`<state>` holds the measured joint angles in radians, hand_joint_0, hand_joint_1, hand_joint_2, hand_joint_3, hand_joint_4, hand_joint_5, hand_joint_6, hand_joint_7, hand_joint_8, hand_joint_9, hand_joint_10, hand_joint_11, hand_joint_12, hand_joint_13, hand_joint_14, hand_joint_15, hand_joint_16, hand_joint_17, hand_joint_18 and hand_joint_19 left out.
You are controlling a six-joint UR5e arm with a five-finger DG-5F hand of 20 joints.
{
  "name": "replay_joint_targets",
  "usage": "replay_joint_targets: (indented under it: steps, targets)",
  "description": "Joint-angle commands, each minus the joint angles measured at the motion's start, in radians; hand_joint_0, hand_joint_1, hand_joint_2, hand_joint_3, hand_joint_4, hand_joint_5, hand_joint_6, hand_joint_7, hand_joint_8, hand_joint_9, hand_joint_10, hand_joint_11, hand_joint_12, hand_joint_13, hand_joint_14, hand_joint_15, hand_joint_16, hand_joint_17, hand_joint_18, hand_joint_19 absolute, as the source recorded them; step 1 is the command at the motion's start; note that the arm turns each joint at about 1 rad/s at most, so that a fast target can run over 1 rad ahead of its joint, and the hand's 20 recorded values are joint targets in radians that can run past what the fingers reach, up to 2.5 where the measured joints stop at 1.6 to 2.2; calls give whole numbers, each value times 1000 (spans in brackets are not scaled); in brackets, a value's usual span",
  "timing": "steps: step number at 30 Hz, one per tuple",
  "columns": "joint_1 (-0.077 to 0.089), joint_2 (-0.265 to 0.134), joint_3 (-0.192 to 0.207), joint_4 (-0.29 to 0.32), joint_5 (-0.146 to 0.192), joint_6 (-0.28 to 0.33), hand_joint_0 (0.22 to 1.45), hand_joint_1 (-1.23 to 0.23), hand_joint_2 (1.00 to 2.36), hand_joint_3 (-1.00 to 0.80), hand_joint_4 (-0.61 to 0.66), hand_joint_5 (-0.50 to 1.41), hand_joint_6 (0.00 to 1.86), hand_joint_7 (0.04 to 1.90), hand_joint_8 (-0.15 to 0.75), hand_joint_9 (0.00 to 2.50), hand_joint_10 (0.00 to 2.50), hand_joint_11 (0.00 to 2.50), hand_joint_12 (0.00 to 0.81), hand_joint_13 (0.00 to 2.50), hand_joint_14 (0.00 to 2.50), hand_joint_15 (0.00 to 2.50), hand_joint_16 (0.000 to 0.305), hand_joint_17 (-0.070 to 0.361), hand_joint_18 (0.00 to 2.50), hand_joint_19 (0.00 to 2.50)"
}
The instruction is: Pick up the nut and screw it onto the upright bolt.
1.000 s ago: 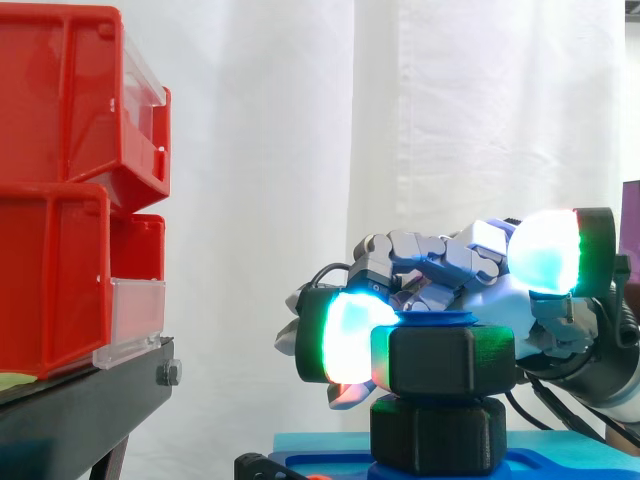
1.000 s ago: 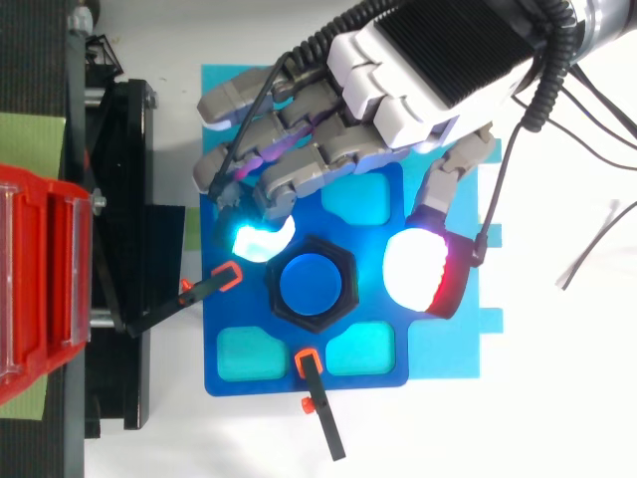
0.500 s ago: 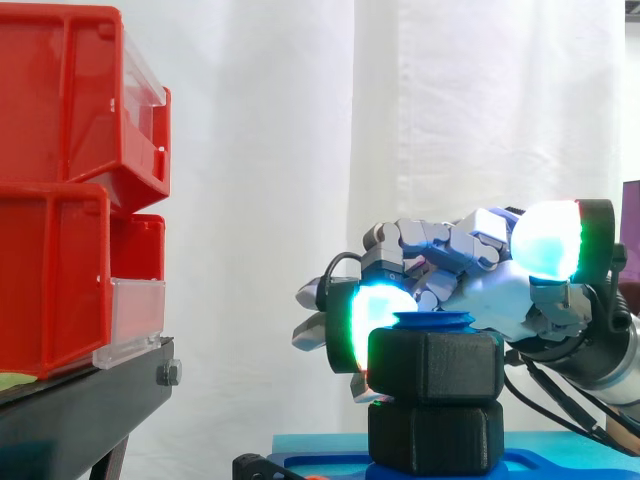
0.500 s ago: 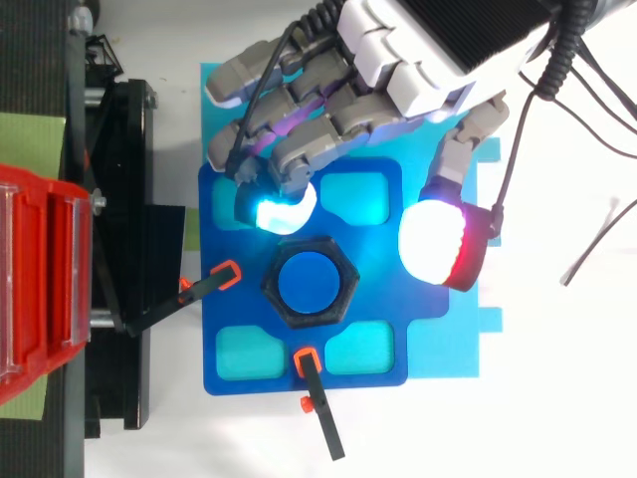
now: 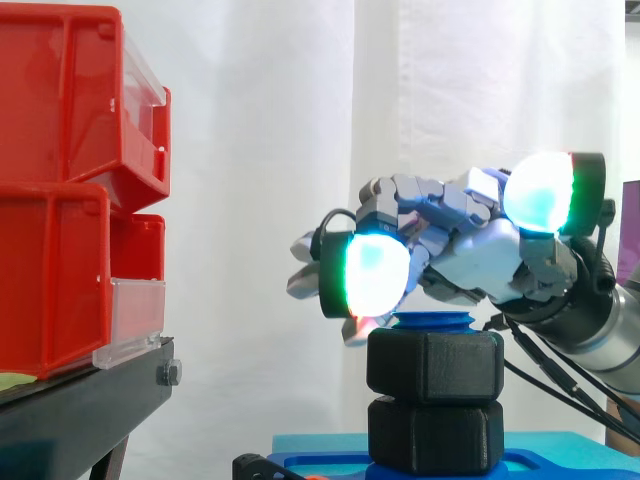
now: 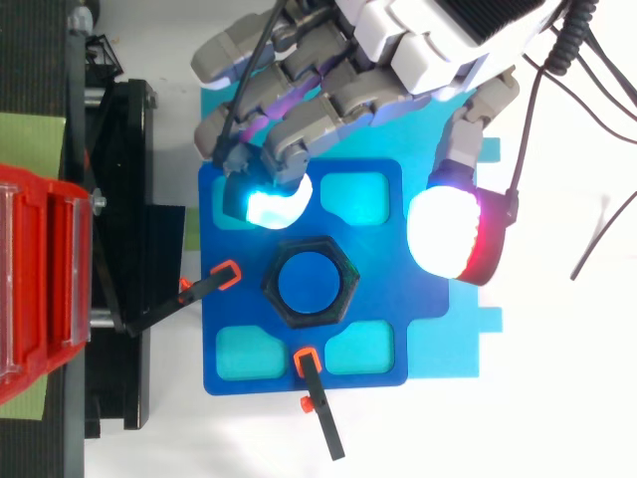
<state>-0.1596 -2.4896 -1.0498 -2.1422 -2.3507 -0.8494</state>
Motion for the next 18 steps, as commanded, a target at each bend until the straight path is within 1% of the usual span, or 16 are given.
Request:
replay_joint_targets:
  steps: [1, 2, 4, 5, 6, 7, 8, 9, 11, 12, 14, 18]
  targets:
    - [5, 0, 22, -28, -7, 3, 497, -109, 1000, -500, 252, -53, 505, 1052, 241, 885, 0, 0, 229, 619, 0, 0, 22, 48, 310, 0]
    - [6, 0, 22, -28, -7, 3, 497, -108, 1000, -500, 259, -61, 504, 984, 238, 877, 0, 0, 233, 613, 0, 0, 22, 49, 307, 0]
    - [12, 0, 22, -31, -4, 0, 494, -103, 1000, -500, 253, -67, 504, 931, 235, 863, 0, 0, 235, 608, 0, 0, 22, 50, 301, 0]
    - [18, 0, 14, -36, 4, -2, 493, -101, 1000, -500, 240, -74, 503, 873, 230, 848, 0, 0, 236, 599, 0, 0, 23, 51, 297, 0]
    - [22, 0, 10, -36, 7, -4, 493, -99, 1000, -500, 239, -76, 504, 858, 227, 835, 0, 0, 238, 587, 0, 0, 23, 53, 291, 0]
    - [26, 0, -1, -30, 19, -7, 490, -95, 1000, -500, 227, -81, 503, 822, 221, 807, 0, 0, 240, 582, 0, 0, 24, 54, 288, 0]
    - [29, 0, -6, -30, 24, -8, 489, -87, 1000, -500, 223, -85, 503, 789, 218, 802, 0, 0, 245, 570, 0, 0, 25, 57, 275, 0]
    - [35, 0, -18, -28, 45, -11, 488, -87, 1000, -500, 217, -87, 503, 785, 218, 800, 0, 0, 244, 569, 0, 0, 25, 57, 275, 0]
    - [41, 0, -32, -28, 73, -13, 485, -79, 1000, -500, 209, -93, 502, 748, 209, 767, 0, 0, 246, 544, 0, 0, 27, 60, 267, 0]
    - [48, 0, -42, -28, 90, -19, 486, -77, 1000, -500, 213, -94, 502, 748, 210, 762, 0, 0, 246, 542, 0, 0, 27, 60, 261, 0]
    - [51, 0, -52, -28, 97, -23, 485, -70, 1000, -500, 206, -95, 502, 743, 207, 755, 0, 0, 249, 529, 0, 0, 27, 61, 253, 0]
    - [55, 0, -55, -30, 97, -28, 485, -68, 1000, -500, 215, -96, 503, 770, 209, 753, 0, 0, 252, 526, 0, 0, 28, 62, 247, 0]
